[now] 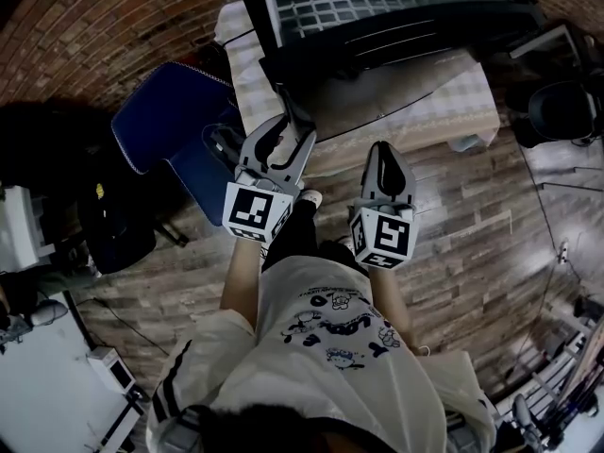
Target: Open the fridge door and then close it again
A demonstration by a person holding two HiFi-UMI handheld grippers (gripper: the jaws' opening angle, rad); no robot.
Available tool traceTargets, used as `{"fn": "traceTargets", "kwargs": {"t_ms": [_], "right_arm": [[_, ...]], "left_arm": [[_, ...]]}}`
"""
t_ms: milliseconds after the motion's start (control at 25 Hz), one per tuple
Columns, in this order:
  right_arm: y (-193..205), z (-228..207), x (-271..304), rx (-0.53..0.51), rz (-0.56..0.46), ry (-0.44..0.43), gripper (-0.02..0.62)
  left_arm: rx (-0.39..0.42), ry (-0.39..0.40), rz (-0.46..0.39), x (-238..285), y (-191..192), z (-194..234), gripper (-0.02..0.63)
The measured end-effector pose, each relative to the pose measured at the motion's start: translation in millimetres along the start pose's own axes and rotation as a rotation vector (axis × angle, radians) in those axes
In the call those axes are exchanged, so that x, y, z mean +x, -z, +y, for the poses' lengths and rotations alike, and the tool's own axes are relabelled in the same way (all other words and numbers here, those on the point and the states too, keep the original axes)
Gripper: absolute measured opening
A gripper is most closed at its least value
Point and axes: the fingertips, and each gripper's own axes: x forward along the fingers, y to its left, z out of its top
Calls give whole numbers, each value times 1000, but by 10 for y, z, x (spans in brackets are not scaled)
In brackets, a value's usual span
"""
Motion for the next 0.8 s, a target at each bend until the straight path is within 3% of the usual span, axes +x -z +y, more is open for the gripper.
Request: {"fn": "traceTargets", "kwargs": {"t_ms": [280,800], "right_arm": [[-9,-142,-308,-1,-21,12,43],[86,-487,-929,-4,-36,51,44]], "left_arm": [[25,-15,12,-221,66,-422,164],[48,51,16,-489,85,-1275,140]]}}
